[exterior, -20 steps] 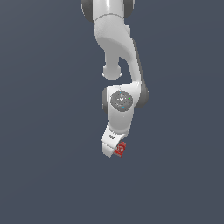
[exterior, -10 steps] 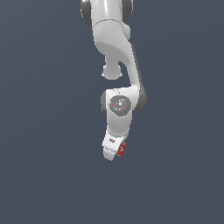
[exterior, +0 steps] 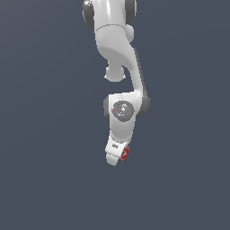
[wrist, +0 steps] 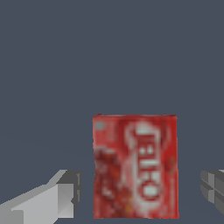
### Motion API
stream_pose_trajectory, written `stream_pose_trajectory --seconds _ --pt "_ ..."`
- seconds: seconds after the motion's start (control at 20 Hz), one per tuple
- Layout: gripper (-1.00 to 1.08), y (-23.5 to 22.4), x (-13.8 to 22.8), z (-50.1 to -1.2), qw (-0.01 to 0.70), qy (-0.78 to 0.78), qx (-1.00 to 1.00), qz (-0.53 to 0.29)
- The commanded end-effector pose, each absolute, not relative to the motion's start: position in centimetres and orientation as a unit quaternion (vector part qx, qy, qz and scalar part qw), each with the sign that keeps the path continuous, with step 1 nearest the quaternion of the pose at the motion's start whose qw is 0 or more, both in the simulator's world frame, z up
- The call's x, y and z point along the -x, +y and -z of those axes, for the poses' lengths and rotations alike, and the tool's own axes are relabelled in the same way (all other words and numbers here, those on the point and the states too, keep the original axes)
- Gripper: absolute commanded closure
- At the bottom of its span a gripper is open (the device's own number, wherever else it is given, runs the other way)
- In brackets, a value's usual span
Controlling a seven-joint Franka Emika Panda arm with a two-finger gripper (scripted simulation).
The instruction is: Pick up the object and move it to a goal position.
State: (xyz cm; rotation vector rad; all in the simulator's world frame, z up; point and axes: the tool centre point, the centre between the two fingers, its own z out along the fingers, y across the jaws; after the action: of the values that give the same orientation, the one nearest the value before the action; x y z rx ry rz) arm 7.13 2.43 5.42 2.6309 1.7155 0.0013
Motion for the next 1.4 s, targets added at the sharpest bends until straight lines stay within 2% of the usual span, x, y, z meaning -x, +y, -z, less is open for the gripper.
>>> stream_pose_trajectory --seconds 0.0,0.5,0.55,1.35 --pt "-0.92 2.4 -7.0 -4.2 0.0 0.547 -0.837 0.0" --pt "-0.92 2.5 -7.1 -1.5 0.0 0.548 -0.837 0.0" --pt "1.08 2.5 -7.1 -1.5 0.0 0.548 -0.837 0.0" --pt "1.08 2.5 -6.7 -1.9 0.0 0.548 -0.837 0.0"
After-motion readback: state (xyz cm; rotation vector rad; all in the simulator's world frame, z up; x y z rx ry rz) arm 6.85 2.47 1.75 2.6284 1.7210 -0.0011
